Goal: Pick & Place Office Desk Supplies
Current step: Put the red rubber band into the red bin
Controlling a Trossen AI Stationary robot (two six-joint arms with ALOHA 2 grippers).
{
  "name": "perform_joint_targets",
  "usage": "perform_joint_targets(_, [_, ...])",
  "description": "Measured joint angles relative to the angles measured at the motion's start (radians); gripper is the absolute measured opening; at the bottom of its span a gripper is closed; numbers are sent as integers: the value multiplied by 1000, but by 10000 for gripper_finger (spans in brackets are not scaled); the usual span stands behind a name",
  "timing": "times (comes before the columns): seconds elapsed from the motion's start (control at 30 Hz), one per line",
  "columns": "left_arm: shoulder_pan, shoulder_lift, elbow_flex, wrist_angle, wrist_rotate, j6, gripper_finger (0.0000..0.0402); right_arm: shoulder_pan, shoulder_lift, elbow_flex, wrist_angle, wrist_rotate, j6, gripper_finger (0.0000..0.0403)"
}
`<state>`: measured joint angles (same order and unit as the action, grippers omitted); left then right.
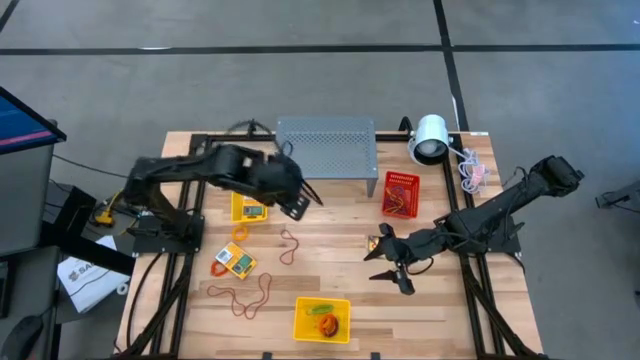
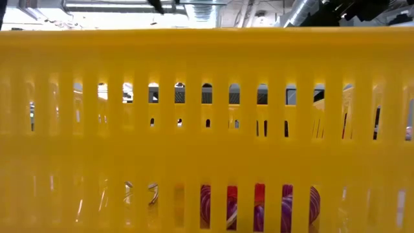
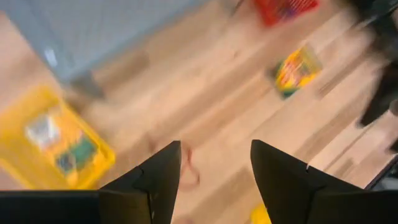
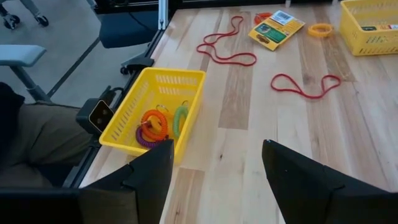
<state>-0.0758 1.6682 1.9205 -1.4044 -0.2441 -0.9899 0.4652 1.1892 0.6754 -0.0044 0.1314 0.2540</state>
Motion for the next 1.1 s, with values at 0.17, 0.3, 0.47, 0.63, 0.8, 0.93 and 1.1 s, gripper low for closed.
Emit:
perform_joint_targets(0.17, [-19,90,-3,-88,32,-73,190,25,0,0,-32,-1,0,240])
perform_joint_targets(0.3, [-27,145,-5,-68,35,-94,190,47,0,0,-36,-1,0,240])
perform_joint_targets(0.47, [-50,224,-5,-67,42,-127,190,73,0,0,-1,69,-19,240])
perform_joint_targets(0.63, [-81,304,-5,-36,44,-145,190,124,-51,0,13,158,-88,240])
perform_joint_targets(0.8, [-103,386,-5,4,55,-172,190,194,-198,0,1,191,-140,240])
perform_joint_targets(0.93, [-113,435,-5,12,69,-202,190,235,-314,0,-91,192,-133,240])
perform_joint_targets(1.1, [-125,483,-5,55,112,-226,190,288,-400,0,-191,233,-107,240])
